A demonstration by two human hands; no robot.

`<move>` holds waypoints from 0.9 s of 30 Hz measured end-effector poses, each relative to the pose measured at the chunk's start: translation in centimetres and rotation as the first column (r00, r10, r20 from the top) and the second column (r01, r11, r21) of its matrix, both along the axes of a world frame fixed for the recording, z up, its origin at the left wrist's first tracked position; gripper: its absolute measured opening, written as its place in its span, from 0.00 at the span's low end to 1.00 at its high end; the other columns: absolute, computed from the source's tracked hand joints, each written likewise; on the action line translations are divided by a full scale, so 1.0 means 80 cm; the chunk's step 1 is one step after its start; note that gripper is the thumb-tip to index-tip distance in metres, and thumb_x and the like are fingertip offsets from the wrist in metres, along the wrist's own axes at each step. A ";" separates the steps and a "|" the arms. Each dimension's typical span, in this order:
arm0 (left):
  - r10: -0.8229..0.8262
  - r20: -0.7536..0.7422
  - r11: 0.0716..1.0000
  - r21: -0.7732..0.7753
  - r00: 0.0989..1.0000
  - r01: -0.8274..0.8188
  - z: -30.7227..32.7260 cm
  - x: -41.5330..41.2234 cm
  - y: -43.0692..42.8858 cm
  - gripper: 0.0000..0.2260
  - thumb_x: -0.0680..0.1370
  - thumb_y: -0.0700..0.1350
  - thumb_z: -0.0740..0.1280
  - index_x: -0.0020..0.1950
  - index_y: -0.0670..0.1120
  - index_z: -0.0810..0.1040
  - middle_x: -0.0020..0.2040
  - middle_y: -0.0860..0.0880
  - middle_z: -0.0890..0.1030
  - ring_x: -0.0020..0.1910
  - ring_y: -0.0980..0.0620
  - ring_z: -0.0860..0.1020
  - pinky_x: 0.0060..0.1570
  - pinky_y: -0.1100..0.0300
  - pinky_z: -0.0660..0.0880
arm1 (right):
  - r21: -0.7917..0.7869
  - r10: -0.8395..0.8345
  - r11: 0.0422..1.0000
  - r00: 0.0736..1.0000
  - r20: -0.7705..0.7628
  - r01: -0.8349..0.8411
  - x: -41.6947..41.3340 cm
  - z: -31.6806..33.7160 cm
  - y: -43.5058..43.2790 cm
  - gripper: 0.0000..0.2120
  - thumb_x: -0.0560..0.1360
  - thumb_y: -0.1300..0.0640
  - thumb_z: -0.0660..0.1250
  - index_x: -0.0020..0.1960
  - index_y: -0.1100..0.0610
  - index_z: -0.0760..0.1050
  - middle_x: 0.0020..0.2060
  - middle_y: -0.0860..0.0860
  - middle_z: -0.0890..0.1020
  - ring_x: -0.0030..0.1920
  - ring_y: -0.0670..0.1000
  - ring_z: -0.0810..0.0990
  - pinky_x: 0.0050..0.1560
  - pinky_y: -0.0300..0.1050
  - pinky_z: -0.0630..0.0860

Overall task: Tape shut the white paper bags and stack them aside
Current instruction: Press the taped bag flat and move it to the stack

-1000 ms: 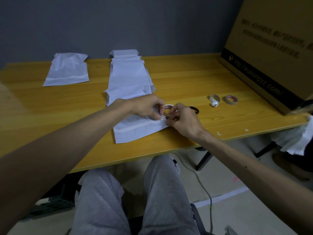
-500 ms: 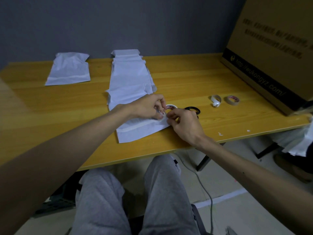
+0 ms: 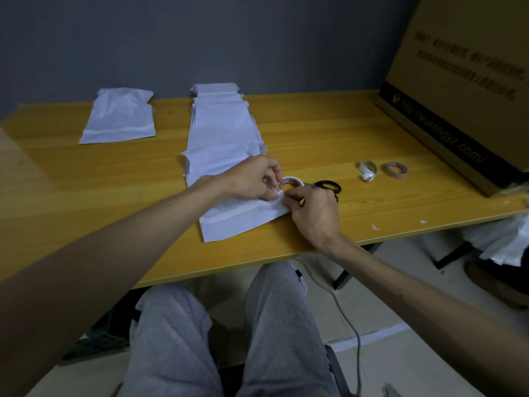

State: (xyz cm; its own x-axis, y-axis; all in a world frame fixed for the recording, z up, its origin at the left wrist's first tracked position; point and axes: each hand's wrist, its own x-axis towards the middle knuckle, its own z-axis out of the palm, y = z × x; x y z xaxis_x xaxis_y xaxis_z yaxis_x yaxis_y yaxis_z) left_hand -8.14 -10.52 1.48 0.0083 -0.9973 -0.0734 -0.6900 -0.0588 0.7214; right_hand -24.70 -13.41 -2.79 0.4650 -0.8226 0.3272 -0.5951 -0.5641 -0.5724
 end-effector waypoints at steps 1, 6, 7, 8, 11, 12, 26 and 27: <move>0.000 -0.002 1.000 -0.007 1.000 0.000 0.000 0.000 0.000 0.13 0.71 0.35 0.74 0.52 0.41 0.75 0.38 0.52 0.81 0.39 0.55 0.78 0.36 0.70 0.73 | 0.001 -0.005 1.000 1.000 -0.001 0.005 0.000 0.000 0.000 0.07 0.74 0.56 0.70 0.51 0.54 0.84 0.43 0.53 0.86 0.41 0.55 0.82 0.44 0.50 0.78; 0.015 -0.011 0.999 -0.036 1.000 -0.015 -0.001 -0.001 0.003 0.13 0.70 0.35 0.75 0.50 0.41 0.75 0.38 0.52 0.82 0.40 0.53 0.80 0.34 0.72 0.73 | -0.041 0.011 0.999 1.000 -0.002 -0.011 -0.001 -0.001 0.002 0.06 0.74 0.56 0.70 0.47 0.55 0.85 0.39 0.54 0.85 0.38 0.55 0.81 0.41 0.51 0.78; 0.013 -0.008 0.999 -0.037 1.000 -0.014 -0.001 -0.001 0.003 0.13 0.70 0.35 0.75 0.50 0.41 0.75 0.38 0.52 0.82 0.40 0.53 0.80 0.34 0.72 0.73 | -0.038 0.019 0.999 1.000 0.002 -0.019 -0.002 0.000 0.002 0.06 0.74 0.57 0.70 0.47 0.55 0.85 0.38 0.54 0.85 0.37 0.55 0.81 0.40 0.51 0.78; 0.012 -0.005 0.999 -0.038 1.000 -0.012 -0.001 -0.001 0.003 0.13 0.70 0.35 0.75 0.49 0.41 0.75 0.38 0.52 0.82 0.39 0.54 0.80 0.34 0.72 0.73 | -0.024 0.027 0.999 1.000 0.011 -0.026 -0.002 0.000 0.003 0.06 0.74 0.57 0.69 0.47 0.55 0.85 0.38 0.54 0.85 0.35 0.54 0.81 0.39 0.51 0.78; 0.004 0.001 0.999 -0.052 1.000 -0.004 -0.001 0.000 0.004 0.13 0.70 0.34 0.75 0.49 0.41 0.75 0.38 0.51 0.83 0.41 0.52 0.81 0.37 0.70 0.75 | 0.040 0.042 0.998 0.998 0.046 -0.044 -0.002 0.004 0.001 0.07 0.74 0.59 0.68 0.48 0.56 0.84 0.37 0.54 0.85 0.32 0.52 0.79 0.38 0.51 0.78; 0.003 0.002 0.998 -0.057 1.000 -0.003 -0.002 0.000 0.004 0.13 0.70 0.34 0.75 0.49 0.41 0.75 0.38 0.50 0.83 0.41 0.52 0.81 0.38 0.68 0.75 | 0.057 0.047 0.997 0.998 0.049 -0.050 -0.002 0.005 0.000 0.07 0.74 0.59 0.68 0.48 0.57 0.84 0.37 0.54 0.85 0.32 0.52 0.79 0.38 0.51 0.78; 0.012 0.056 0.995 -0.096 0.998 -0.007 -0.003 0.004 0.002 0.13 0.70 0.36 0.76 0.49 0.41 0.76 0.38 0.50 0.83 0.39 0.56 0.81 0.37 0.75 0.71 | 0.136 0.162 0.977 0.987 0.006 -0.161 0.001 0.015 -0.008 0.08 0.76 0.58 0.67 0.49 0.60 0.83 0.40 0.58 0.84 0.42 0.56 0.80 0.42 0.46 0.72; 0.010 0.074 0.994 -0.107 0.997 -0.002 -0.003 0.004 0.001 0.12 0.70 0.37 0.76 0.49 0.41 0.77 0.39 0.50 0.82 0.39 0.60 0.80 0.37 0.76 0.69 | 0.131 0.166 0.977 0.986 0.006 -0.165 0.001 0.014 -0.009 0.08 0.76 0.58 0.66 0.48 0.61 0.83 0.40 0.59 0.84 0.42 0.57 0.80 0.42 0.47 0.71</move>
